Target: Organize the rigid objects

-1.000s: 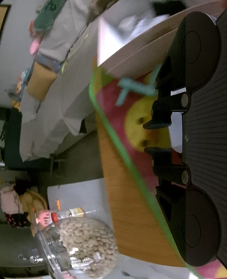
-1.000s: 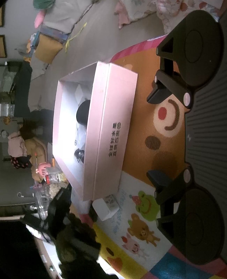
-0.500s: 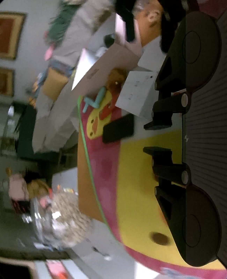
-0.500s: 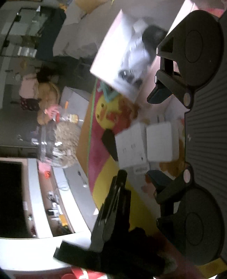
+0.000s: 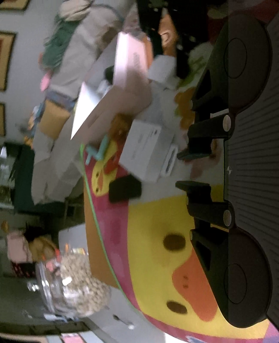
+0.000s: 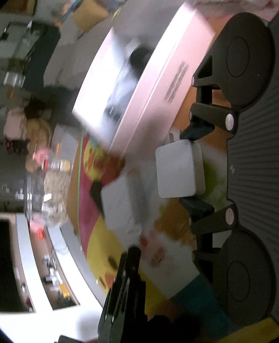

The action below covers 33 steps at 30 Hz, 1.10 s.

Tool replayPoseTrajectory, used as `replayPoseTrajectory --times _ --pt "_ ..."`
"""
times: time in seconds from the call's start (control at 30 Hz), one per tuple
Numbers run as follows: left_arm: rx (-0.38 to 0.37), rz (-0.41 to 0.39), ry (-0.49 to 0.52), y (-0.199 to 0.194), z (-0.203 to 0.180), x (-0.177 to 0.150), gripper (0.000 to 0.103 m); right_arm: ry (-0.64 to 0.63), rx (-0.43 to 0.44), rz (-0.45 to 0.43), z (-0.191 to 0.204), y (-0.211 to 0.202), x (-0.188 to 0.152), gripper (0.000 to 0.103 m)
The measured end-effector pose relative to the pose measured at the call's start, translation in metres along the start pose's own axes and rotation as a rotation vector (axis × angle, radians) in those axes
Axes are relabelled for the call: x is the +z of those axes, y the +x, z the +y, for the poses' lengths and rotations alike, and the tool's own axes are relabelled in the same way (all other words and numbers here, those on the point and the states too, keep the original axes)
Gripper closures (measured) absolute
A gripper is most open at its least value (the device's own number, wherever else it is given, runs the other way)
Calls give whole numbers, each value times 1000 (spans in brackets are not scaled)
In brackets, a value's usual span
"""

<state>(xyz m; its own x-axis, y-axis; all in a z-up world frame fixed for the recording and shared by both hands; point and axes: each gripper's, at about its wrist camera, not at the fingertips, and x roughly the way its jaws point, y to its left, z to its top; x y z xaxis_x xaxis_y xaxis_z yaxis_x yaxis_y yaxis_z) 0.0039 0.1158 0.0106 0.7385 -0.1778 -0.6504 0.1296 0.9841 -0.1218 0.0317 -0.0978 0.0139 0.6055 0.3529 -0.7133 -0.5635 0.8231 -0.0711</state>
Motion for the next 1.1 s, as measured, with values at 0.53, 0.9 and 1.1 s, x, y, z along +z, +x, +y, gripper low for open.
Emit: replayPoseTrajectory --times 0.53,0.9,1.1 --pt "-61 -7 36 12 -36 0 69 91 119 -119 -39 -33 111 46" --pt "-89 -172 -386 -5 33 -25 74 -49 -79 243 -15 168 257 79" --pt "-128 -163 -393 -1 36 -25 74 -115 -148 315 -10 213 254 80"
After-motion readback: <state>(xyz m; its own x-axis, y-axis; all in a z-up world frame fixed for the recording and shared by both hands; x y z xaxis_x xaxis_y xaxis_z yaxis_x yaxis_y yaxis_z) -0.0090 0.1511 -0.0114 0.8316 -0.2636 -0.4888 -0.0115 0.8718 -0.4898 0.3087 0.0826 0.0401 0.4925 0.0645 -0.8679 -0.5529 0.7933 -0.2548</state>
